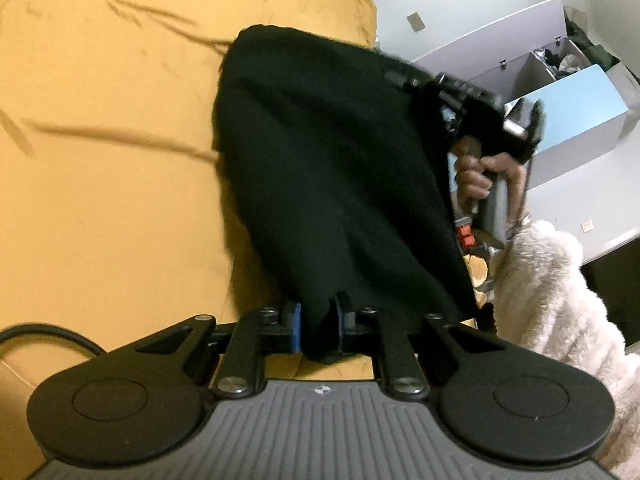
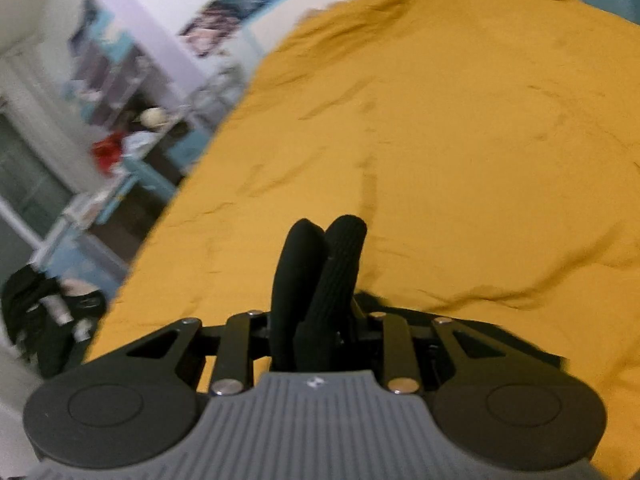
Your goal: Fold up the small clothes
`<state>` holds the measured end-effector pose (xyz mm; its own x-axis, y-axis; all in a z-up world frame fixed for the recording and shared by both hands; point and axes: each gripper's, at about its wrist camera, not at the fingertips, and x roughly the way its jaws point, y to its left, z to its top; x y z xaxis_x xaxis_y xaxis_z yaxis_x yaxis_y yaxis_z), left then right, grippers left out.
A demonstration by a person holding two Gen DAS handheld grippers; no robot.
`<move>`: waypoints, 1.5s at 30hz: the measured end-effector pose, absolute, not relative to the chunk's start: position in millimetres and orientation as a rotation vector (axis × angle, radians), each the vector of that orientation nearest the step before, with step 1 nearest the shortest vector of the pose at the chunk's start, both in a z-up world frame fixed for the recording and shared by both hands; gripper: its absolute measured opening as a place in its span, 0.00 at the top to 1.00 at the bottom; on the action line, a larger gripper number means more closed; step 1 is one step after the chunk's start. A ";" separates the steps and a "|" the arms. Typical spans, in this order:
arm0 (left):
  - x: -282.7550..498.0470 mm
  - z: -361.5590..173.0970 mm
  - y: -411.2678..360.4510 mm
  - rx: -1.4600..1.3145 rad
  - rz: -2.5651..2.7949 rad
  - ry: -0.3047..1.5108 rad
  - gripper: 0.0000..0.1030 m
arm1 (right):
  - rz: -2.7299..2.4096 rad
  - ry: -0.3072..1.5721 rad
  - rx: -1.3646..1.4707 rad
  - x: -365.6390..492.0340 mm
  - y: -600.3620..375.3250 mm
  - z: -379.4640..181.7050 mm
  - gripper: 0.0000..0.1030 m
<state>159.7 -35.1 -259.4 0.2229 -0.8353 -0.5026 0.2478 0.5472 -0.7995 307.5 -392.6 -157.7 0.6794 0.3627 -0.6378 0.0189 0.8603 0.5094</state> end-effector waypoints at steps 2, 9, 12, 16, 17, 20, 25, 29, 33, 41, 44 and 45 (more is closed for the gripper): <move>157.0 -262.4 -36.4 -0.660 -0.829 1.105 0.84 | 0.145 0.836 0.508 304.5 -412.7 -175.3 0.78; 164.7 -266.6 -38.6 -0.623 -0.822 1.153 0.84 | 0.091 0.870 0.532 299.8 -453.8 -232.5 0.64; 172.9 -267.3 -19.5 -0.661 -0.839 1.165 0.84 | 0.062 0.840 0.592 294.6 -477.6 -242.9 0.53; 175.0 -269.8 -13.5 -0.672 -0.870 1.165 0.81 | 0.166 0.784 0.866 271.8 -530.3 -252.4 0.31; 177.1 -273.6 -14.5 -0.679 -0.872 1.176 0.74 | 0.207 0.792 0.914 268.7 -537.8 -255.8 0.30; 185.5 -283.1 -29.4 -0.705 -0.869 1.221 0.67 | 0.321 0.847 0.974 266.9 -545.7 -267.6 0.30; 195.4 -283.7 -48.3 -0.691 -0.876 1.245 0.64 | 0.354 0.915 0.892 283.2 -532.4 -287.3 0.29; 202.2 -286.7 -62.2 -0.681 -0.884 1.271 0.56 | 0.423 0.912 0.934 300.9 -518.4 -303.8 0.24; 199.7 -284.5 -65.3 -0.663 -0.899 1.278 0.55 | 0.381 0.914 0.854 303.6 -508.6 -296.9 0.33; 198.8 -286.8 -64.6 -0.673 -0.905 1.280 0.55 | 0.336 0.936 0.825 275.3 -532.1 -293.0 0.32; 198.8 -284.5 -67.7 -0.673 -0.903 1.280 0.55 | 0.347 0.933 0.804 274.7 -532.3 -290.3 0.31; 198.1 -284.8 -68.6 -0.671 -0.902 1.278 0.55 | 0.356 0.935 0.802 274.6 -532.8 -290.0 0.29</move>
<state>198.1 -68.6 -284.8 0.0443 -0.8601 -0.5082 0.1908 0.5066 -0.8408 274.6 -532.8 -290.0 0.5647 0.5922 -0.5748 0.0598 0.6653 0.7442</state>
